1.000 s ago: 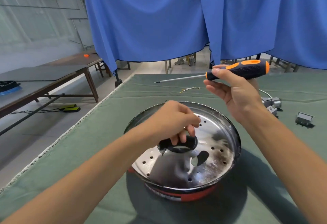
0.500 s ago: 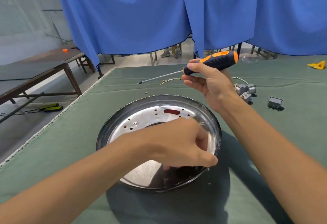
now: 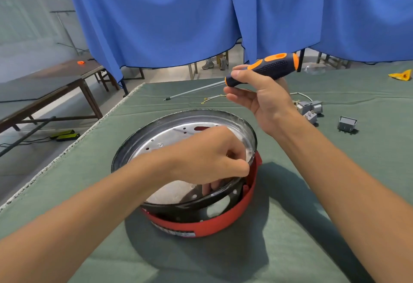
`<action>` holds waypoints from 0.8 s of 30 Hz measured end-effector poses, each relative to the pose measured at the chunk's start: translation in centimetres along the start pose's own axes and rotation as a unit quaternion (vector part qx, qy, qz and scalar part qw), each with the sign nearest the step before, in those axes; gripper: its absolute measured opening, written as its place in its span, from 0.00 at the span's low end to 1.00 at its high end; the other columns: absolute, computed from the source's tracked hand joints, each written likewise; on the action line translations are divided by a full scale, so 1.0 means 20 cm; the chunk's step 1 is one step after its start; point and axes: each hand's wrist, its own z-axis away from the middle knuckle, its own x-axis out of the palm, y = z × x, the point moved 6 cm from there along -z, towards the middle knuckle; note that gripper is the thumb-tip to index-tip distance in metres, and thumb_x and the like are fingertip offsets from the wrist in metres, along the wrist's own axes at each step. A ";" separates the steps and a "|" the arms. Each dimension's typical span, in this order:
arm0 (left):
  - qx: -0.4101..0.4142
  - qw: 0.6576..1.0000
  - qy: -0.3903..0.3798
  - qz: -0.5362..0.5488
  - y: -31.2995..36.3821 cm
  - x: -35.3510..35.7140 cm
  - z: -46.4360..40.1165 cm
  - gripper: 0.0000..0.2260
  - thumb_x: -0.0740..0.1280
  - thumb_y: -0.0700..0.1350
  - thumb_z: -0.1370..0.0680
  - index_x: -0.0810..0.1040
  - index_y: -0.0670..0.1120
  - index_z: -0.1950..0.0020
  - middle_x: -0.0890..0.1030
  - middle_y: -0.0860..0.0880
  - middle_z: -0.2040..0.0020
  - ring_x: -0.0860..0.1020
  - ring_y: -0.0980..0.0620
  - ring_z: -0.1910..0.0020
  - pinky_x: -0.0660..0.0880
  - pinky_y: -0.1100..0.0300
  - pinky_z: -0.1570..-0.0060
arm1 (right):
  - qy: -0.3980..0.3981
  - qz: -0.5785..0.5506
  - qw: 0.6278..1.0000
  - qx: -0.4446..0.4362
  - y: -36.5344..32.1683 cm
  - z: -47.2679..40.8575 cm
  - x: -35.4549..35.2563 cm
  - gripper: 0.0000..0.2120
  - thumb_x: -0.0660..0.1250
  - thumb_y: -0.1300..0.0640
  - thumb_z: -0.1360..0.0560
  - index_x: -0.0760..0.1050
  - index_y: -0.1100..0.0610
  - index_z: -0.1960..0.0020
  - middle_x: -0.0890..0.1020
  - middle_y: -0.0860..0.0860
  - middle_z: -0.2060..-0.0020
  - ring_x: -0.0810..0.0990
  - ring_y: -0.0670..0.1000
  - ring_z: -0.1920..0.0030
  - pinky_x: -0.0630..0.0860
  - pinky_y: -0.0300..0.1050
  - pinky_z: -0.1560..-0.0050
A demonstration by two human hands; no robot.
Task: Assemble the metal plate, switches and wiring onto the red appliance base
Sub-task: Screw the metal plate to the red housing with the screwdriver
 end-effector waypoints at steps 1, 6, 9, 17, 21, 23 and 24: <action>0.003 1.000 0.005 0.005 0.01 -0.02 0.00 0.10 0.63 0.36 0.26 0.74 0.37 0.68 0.72 0.47 0.78 0.72 0.51 0.80 0.72 0.64 0.77 | -0.001 -0.002 1.000 0.000 0.00 0.00 0.00 0.04 0.70 0.67 0.29 0.78 0.60 0.59 0.83 0.54 0.67 0.83 0.55 0.67 0.81 0.41 0.66; 0.005 1.000 0.004 0.026 0.00 -0.04 -0.01 0.10 0.63 0.37 0.26 0.75 0.37 0.67 0.73 0.46 0.78 0.73 0.49 0.79 0.73 0.61 0.76 | -0.001 -0.003 1.000 -0.001 0.00 0.00 0.00 0.03 0.71 0.67 0.29 0.78 0.60 0.59 0.83 0.54 0.67 0.83 0.55 0.67 0.81 0.42 0.66; -0.015 0.999 -0.018 0.034 -0.02 0.03 0.00 0.10 0.63 0.37 0.26 0.75 0.38 0.67 0.73 0.44 0.77 0.73 0.47 0.79 0.73 0.61 0.78 | -0.003 0.004 1.000 0.001 0.01 0.01 0.01 0.03 0.71 0.66 0.29 0.79 0.60 0.59 0.83 0.54 0.67 0.83 0.55 0.67 0.81 0.42 0.65; -0.044 0.999 -0.025 0.013 -0.07 0.00 0.00 0.15 0.65 0.50 0.22 0.81 0.41 0.62 0.81 0.47 0.69 0.73 0.51 0.77 0.72 0.61 0.79 | -0.017 0.023 1.000 -0.007 0.03 0.03 0.02 0.03 0.70 0.66 0.29 0.78 0.60 0.59 0.83 0.53 0.68 0.83 0.54 0.68 0.80 0.41 0.66; -0.091 0.993 0.065 0.037 -0.25 -0.18 0.08 0.15 0.64 0.47 0.21 0.81 0.40 0.64 0.81 0.48 0.71 0.70 0.52 0.80 0.66 0.66 0.80 | -0.022 0.039 0.999 -0.023 0.02 0.05 0.04 0.03 0.70 0.65 0.28 0.77 0.60 0.60 0.83 0.52 0.69 0.82 0.53 0.71 0.79 0.40 0.69; -0.117 0.986 0.121 0.018 -0.36 -0.28 0.15 0.15 0.64 0.44 0.22 0.81 0.40 0.66 0.80 0.48 0.73 0.69 0.56 0.80 0.65 0.69 0.79 | -0.023 0.058 0.997 -0.037 0.01 0.06 0.06 0.03 0.70 0.64 0.27 0.77 0.59 0.59 0.83 0.52 0.70 0.82 0.51 0.72 0.78 0.39 0.70; -0.131 0.980 0.150 -0.001 -0.41 -0.32 0.19 0.15 0.64 0.44 0.22 0.81 0.41 0.67 0.79 0.49 0.74 0.68 0.58 0.80 0.65 0.69 0.78 | -0.024 0.069 0.996 -0.045 0.00 0.06 0.07 0.03 0.69 0.63 0.27 0.76 0.59 0.59 0.82 0.52 0.70 0.81 0.51 0.73 0.78 0.39 0.71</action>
